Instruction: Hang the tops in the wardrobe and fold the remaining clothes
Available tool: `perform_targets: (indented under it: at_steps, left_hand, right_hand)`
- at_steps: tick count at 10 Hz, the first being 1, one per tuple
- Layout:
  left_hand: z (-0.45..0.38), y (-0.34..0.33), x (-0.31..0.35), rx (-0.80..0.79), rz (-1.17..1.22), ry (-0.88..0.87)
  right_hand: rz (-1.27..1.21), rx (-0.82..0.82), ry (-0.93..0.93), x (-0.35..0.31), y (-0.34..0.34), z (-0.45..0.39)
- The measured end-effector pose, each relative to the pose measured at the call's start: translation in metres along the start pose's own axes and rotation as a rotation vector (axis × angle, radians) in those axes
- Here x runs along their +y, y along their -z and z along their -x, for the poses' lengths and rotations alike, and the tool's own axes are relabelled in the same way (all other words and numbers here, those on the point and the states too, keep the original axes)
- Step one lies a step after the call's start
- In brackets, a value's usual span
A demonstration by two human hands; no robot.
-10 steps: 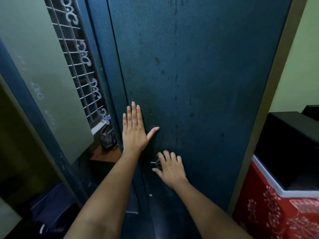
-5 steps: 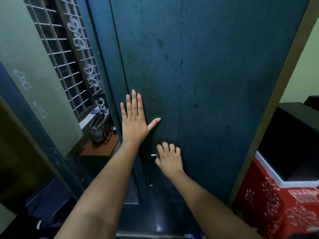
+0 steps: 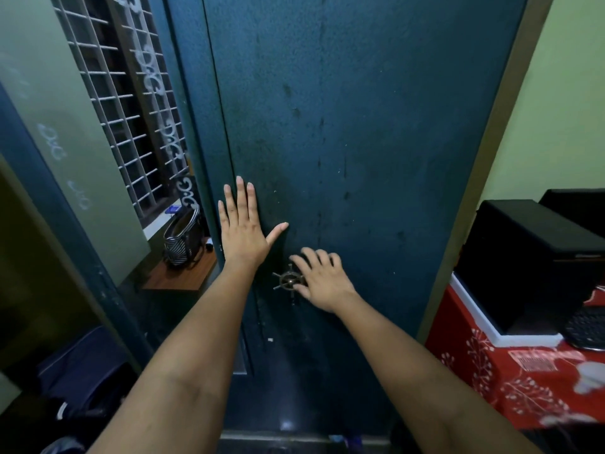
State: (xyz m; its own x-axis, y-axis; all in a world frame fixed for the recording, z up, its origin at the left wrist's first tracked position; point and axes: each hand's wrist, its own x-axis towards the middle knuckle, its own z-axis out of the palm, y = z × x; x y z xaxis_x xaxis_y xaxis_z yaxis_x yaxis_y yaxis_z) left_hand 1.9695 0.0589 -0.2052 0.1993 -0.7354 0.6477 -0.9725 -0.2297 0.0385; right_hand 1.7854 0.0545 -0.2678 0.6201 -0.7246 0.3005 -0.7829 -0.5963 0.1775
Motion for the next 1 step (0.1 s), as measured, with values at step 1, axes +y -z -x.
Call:
perform_targets:
  at_steps: [1]
  left_hand:
    - [0.0115, 0.0013, 0.0006, -0.052, 0.070, -0.019]
  right_hand:
    - [-0.101, 0.021, -0.143, 0.0193, 0.0063, 0.0134]
